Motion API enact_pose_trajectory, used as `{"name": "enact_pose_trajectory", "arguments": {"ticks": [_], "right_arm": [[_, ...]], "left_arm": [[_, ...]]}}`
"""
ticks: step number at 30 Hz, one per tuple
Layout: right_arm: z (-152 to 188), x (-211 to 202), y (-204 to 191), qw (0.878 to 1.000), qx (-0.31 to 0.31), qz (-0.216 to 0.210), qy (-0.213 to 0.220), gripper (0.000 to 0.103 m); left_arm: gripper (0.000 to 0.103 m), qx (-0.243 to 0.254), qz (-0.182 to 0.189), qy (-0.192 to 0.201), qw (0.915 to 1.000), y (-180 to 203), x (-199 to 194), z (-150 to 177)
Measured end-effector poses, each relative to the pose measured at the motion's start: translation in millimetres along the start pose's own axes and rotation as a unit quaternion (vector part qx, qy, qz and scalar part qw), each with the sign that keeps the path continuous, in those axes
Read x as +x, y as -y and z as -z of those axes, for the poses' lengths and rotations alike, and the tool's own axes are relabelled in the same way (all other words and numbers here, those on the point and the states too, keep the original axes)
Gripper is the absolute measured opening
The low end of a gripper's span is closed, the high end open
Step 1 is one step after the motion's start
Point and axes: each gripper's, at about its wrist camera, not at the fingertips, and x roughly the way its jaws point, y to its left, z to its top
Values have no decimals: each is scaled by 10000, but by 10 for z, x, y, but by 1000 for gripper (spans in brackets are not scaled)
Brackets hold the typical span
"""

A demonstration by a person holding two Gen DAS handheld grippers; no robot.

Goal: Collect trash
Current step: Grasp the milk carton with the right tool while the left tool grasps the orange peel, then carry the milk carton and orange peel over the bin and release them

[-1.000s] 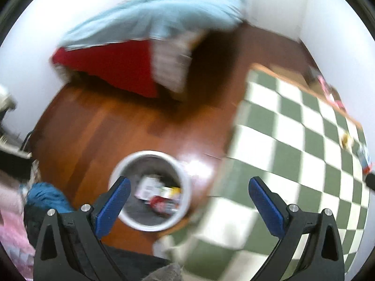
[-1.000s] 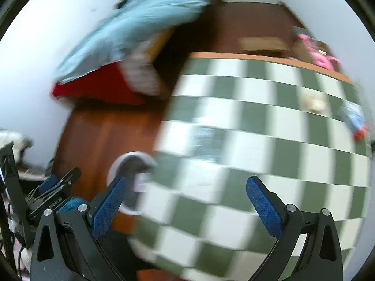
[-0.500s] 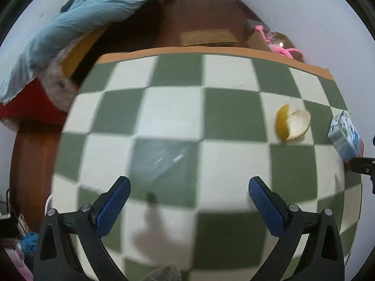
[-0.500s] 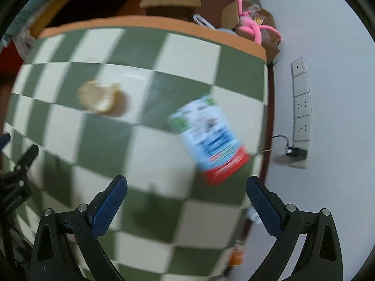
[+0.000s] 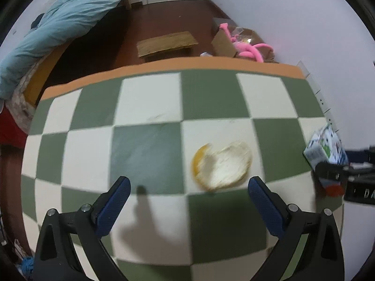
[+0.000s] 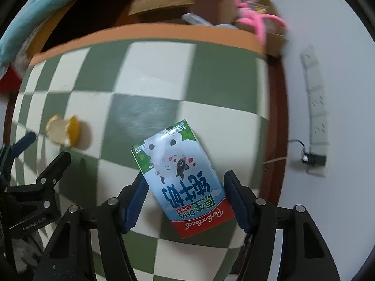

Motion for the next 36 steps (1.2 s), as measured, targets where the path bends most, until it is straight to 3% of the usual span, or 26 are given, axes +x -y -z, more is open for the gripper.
{"name": "enact_pose_trajectory", "arguments": {"ticks": [3,5,7,10,13,23,36], "right_arm": [[95,-13,148,9992,390,-9,99,67],[126,2,215,9983,553,-100,177,67],[173,50,243,9977,645,-116,151,69],[223,47,162,9982,555,69,229,69],[272,42,80,9977,469,298,386,61],[727,-116,-291,9934,507,337,969,59],[1518,-1262,-1444,9733,380,-197,2256,59]], "left_arm": [[99,32,34,51,10000,70,45,-74],[59,72,-10,93,9999,82,70,-109],[37,35,85,49,9999,71,91,-112],[28,34,122,184,9998,43,43,-98],[25,122,52,262,9996,33,-31,-43],[24,181,-20,710,9973,-209,-662,270],[24,-326,-81,1362,9901,-1091,-1925,823]]}}
